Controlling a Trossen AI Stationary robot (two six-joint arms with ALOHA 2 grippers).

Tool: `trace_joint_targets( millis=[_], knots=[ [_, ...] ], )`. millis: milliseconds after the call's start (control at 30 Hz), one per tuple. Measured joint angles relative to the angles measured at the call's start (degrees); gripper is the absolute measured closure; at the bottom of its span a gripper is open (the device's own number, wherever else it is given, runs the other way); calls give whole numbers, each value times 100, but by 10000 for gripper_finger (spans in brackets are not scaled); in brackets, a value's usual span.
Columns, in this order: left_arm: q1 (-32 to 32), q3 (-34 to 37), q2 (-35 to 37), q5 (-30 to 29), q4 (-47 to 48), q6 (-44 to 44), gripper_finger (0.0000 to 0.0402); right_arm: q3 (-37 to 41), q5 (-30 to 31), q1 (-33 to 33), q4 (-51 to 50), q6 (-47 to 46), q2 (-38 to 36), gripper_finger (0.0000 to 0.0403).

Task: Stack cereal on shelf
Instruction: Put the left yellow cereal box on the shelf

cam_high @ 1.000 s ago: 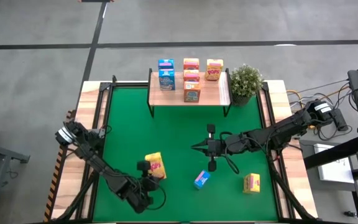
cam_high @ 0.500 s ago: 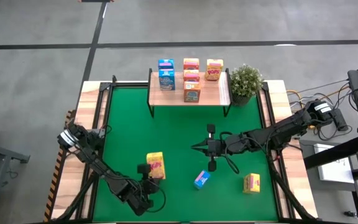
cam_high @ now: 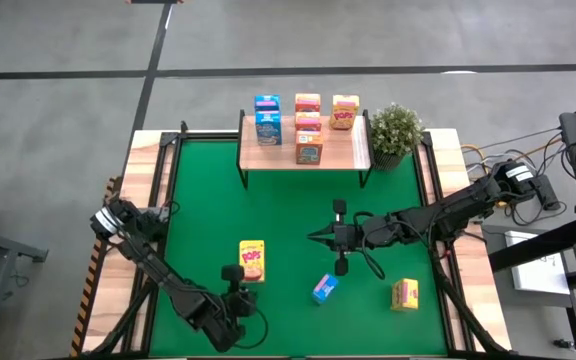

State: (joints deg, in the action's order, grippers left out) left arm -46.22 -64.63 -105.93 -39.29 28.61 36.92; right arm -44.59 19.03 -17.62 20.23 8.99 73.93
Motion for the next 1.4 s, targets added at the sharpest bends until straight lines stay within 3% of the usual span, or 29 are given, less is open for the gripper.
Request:
trace_joint_targets(
  millis=[133,233,1133,1400],
  knots=[
    [9,-215,0,-505,1041,49,402,1,0,1,-6,-2,0,394],
    [15,-19,0,-520,1285,314,402,1,0,0,-27,-26,0,394],
    [-240,316,-70,-52,639,1038,402,1,0,1,-24,-96,-2,394],
    [-202,200,-20,-1114,624,234,402,1,0,1,-24,-107,-2,394]
  ],
)
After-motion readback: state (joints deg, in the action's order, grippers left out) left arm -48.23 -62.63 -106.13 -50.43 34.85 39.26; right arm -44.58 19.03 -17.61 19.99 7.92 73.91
